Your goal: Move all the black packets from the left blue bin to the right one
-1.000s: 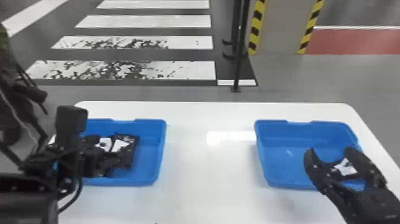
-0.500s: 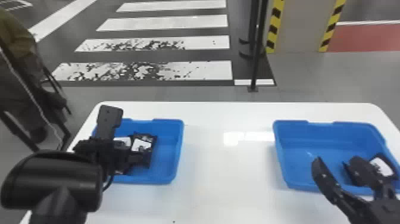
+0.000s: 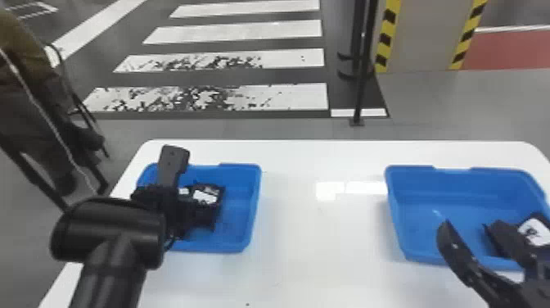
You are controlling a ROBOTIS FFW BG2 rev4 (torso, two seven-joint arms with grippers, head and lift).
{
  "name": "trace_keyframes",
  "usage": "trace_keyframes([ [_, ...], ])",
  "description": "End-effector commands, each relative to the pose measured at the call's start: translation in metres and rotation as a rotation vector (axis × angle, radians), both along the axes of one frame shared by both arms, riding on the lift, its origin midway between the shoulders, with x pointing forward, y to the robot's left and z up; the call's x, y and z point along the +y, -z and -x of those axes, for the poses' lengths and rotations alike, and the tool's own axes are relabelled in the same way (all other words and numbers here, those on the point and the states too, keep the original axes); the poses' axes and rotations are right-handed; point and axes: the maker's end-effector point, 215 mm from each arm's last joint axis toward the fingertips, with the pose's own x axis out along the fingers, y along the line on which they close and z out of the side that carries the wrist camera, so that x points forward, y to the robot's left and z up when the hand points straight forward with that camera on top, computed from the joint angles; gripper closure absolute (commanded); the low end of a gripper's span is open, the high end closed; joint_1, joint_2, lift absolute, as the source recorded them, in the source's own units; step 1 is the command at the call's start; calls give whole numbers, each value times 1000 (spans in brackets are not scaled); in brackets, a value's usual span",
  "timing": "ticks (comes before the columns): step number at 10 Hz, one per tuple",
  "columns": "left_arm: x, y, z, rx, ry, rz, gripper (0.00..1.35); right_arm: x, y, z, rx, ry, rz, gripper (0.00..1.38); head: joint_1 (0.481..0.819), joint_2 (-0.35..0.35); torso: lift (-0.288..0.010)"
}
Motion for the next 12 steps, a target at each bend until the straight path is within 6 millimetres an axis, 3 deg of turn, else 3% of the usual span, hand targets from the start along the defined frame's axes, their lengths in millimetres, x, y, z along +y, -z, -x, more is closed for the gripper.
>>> trace_keyframes([
  [1,-17,10,-6,8,34,34,779,0,3,0,8,0,-10,217,695,117,-140],
  [2,-22,15,-1,31,38,39,950,0,5,1,12,0,-20,217,695,98,-140],
  [3,-22,17,1,37,42,35,1214,-1,5,1,14,3,-31,219,695,86,-140],
  [4,-24,17,0,25,59,27,1205,-1,5,1,13,0,-32,219,695,80,-140],
  [5,-27,3,-7,-20,78,33,1205,-1,4,1,13,-1,-35,217,695,79,-140],
  [8,-57,-63,6,-159,141,106,1205,5,1,0,7,-19,-50,217,695,63,-140],
  [9,-85,-73,13,-181,195,185,1205,7,2,-3,7,-29,-71,219,695,59,-140],
  [11,-183,-75,47,-162,397,449,1205,14,0,-18,-12,-74,-160,219,695,1,-140],
  [12,-237,-79,68,-147,510,587,1205,17,1,-22,-2,-84,-198,219,695,-63,-140],
])
